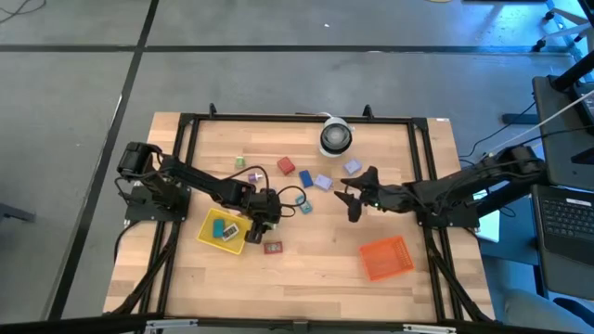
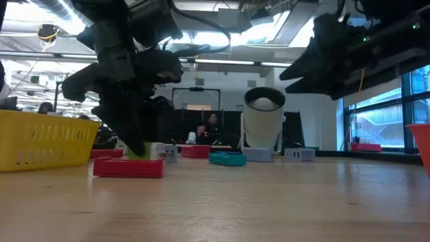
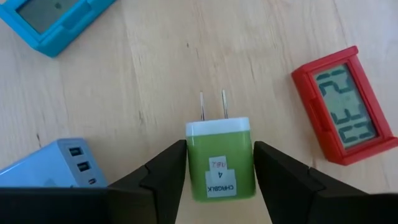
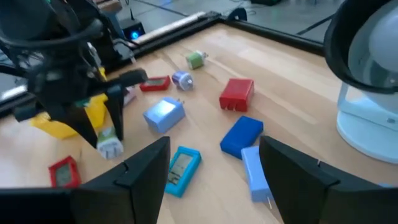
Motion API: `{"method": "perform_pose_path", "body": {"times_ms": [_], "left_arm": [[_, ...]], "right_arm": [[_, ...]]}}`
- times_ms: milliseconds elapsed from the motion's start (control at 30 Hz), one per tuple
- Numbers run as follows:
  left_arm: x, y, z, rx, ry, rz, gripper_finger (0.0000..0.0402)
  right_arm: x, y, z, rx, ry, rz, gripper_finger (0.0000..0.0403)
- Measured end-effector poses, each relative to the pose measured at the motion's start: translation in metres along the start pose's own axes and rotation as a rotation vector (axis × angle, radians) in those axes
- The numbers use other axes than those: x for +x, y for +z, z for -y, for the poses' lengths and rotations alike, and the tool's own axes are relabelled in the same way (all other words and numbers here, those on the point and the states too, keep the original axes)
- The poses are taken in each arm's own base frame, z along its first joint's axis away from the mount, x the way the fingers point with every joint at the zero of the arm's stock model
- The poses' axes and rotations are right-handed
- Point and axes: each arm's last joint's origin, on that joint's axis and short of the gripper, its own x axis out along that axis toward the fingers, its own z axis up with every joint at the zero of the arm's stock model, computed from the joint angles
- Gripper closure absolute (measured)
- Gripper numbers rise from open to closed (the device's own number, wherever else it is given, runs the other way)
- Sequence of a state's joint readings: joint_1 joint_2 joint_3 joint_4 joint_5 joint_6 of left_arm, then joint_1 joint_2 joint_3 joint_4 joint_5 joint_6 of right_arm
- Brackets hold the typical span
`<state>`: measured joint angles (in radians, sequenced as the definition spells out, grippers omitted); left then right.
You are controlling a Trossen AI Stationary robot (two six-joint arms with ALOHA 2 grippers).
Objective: Pick & Place Office items
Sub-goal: Put the bottom light green charger adapter into the orange bin
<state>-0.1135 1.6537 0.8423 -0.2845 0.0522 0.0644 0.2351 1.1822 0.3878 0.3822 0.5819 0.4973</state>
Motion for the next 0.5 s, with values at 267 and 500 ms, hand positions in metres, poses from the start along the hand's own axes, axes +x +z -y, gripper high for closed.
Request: {"method": "perform_pose_path", "body": {"times_ms": [267,500], "left_arm": [[0.0009,0.0001,-0.0002,-0.006,0.004,0.0,0.0259],[-0.0003,0.0055,-0.0001,-0.02,-0.066,0.042,0.0259]], "right_arm": [[0.0038,-0.003,0.0007,-0.024,0.008,-0.021,0.0156],[0.0037,-0.0006,-0.002,-0.125,0.055,-0.008,0.0156]]}}
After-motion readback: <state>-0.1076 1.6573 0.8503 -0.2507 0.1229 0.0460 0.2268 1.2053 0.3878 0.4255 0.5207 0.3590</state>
